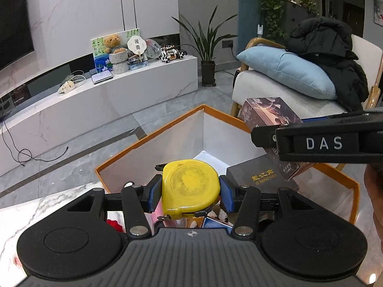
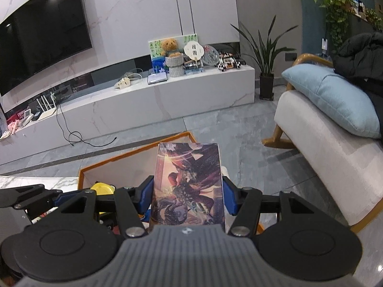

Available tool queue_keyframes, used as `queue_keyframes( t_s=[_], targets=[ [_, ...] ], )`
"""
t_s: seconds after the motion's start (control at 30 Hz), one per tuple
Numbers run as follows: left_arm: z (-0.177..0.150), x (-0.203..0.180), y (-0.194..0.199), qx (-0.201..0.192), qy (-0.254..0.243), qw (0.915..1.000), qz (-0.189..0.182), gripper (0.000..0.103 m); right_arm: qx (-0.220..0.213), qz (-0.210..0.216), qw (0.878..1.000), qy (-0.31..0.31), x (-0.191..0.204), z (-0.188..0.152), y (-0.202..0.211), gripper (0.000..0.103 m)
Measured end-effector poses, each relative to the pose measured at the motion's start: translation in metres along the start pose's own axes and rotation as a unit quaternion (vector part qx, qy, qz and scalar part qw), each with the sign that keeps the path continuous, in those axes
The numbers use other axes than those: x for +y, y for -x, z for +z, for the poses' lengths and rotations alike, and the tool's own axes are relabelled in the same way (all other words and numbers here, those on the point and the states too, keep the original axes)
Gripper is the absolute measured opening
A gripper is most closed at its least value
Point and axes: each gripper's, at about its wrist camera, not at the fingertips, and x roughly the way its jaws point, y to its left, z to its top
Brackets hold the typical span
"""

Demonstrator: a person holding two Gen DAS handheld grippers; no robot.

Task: Organize objects
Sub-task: 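Lower tape measure and card box over the orange box opening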

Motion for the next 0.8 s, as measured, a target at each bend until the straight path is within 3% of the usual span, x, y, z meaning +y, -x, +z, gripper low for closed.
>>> queue_keyframes(
  t_s=[0.33, 0.57, 0.8],
  targets=[
    [-0.004, 0.003, -0.027, 0.025, 0.001, 0.9995, 0.017, 0.058, -0.006, 0.022, 0.999, -0.027, 0.002, -0.002, -0.039, 0.060],
    [-0.009, 0.007, -0.042, 0.042, 0.010, 0.9990, 0.013, 0.058, 0.035, 0.002, 0.999, -0.021, 0.004, -0.013, -0.071, 0.060],
    [-0.012, 0.005, -0.049, 0.048, 0.009, 0.9987, 0.014, 0.059, 0.036, 0.002, 0.999, -0.028, 0.000, -0.014, -0.072, 0.060]
  ],
)
